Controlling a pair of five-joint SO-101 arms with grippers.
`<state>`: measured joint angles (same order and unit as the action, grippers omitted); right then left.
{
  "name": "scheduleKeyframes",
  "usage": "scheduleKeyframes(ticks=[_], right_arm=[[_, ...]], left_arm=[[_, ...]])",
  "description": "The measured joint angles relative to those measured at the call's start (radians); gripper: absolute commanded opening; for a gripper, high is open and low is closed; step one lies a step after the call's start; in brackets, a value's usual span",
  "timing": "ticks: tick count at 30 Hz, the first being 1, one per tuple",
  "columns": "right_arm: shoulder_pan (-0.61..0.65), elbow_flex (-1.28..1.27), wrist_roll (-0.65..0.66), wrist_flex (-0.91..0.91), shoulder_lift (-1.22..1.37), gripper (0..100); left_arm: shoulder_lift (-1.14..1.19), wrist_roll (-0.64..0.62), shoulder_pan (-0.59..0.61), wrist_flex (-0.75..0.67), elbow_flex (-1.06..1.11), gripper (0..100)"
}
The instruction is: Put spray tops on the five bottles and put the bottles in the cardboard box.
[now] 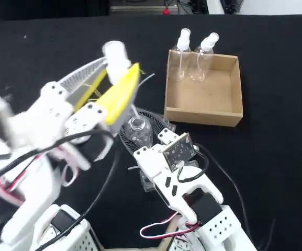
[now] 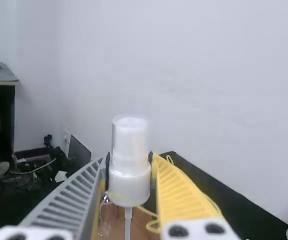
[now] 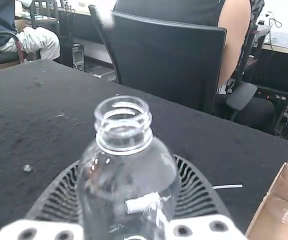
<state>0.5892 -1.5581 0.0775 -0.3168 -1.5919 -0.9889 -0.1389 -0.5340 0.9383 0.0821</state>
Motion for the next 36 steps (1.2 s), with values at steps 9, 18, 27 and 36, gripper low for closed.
scheduleKeyframes(ticks=[9,18,27,36], right_arm=[[0.0,0.0,0.0,0.0,0.0,1.5],[0.0,0.0,0.0,0.0,0.0,1.5],[0.0,0.0,0.0,0.0,0.0,1.5],[0.0,0.0,0.0,0.0,0.0,1.5]], left_arm=[[0.028,0.0,-0.009,0.051,0.02,4],[0.04,-0.002,0.043,0.003,0.172,4],[0.04,0.0,0.049,-0.077,0.186,4],[0.04,0.0,0.048,-0.083,0.138,4]])
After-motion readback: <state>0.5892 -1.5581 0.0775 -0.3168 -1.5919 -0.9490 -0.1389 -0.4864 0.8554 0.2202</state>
